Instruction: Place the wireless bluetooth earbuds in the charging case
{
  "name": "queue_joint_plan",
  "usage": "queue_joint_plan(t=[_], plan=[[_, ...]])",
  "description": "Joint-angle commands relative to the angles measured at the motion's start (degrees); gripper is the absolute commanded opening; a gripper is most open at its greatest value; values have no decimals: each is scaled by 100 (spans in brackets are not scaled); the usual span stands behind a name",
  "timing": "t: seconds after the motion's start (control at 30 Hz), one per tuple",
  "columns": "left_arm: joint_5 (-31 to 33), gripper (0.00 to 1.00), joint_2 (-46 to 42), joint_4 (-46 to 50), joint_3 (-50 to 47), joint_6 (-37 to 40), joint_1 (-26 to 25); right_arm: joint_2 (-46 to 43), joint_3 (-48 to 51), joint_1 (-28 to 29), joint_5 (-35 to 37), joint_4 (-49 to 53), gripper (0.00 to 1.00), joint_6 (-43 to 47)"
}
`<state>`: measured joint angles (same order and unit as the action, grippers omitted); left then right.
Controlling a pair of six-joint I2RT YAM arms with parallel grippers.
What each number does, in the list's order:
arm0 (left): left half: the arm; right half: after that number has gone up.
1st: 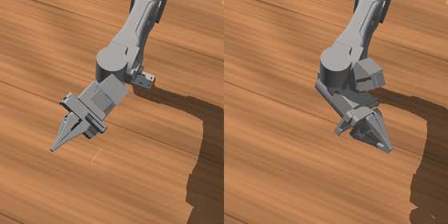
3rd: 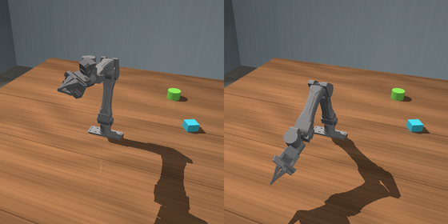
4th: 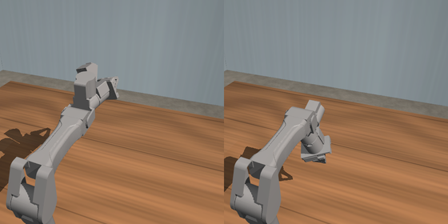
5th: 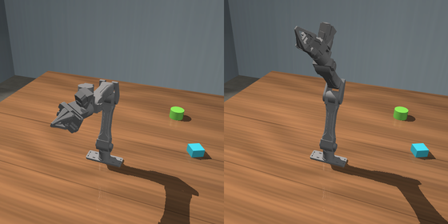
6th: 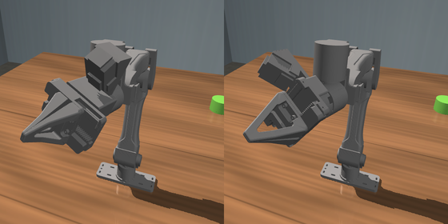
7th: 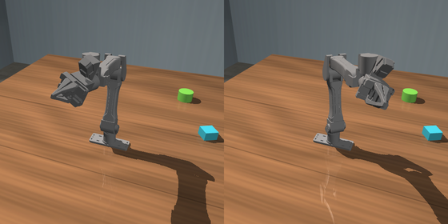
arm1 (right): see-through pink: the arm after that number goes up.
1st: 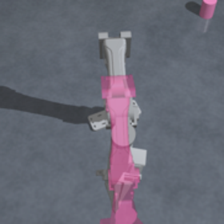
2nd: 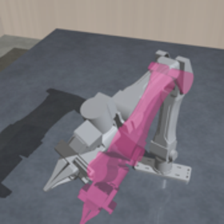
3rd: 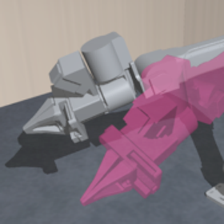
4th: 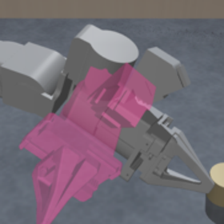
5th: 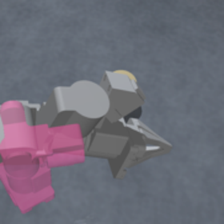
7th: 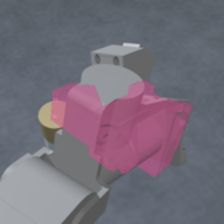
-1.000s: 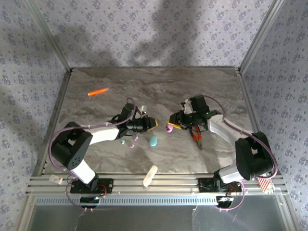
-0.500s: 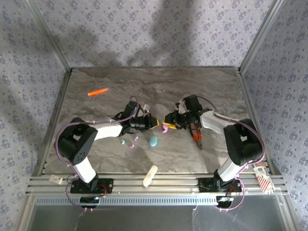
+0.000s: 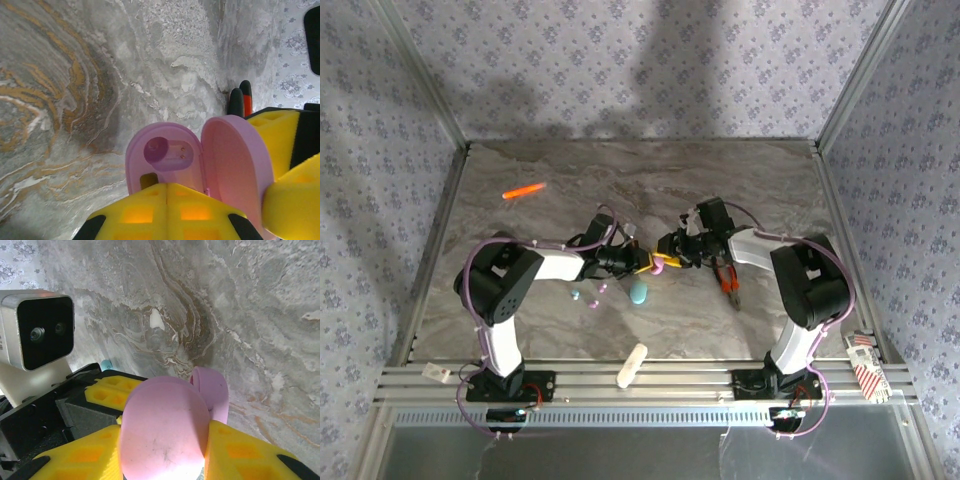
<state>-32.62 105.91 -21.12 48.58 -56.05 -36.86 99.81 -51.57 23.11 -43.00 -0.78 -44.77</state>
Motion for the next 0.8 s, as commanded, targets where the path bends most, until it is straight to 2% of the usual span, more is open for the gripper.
queue_joint_plan(t=[0.0, 0.47, 0.77], plan=[[-178, 4, 116, -136, 234, -16, -79, 141, 4, -23, -248, -203, 41, -71], [-117, 6, 292, 460, 782, 140, -347, 154, 267, -247, -230, -134, 50, 120], [-69, 8, 373, 758, 981, 209, -421, -3, 310, -393, -200, 94, 69, 308]])
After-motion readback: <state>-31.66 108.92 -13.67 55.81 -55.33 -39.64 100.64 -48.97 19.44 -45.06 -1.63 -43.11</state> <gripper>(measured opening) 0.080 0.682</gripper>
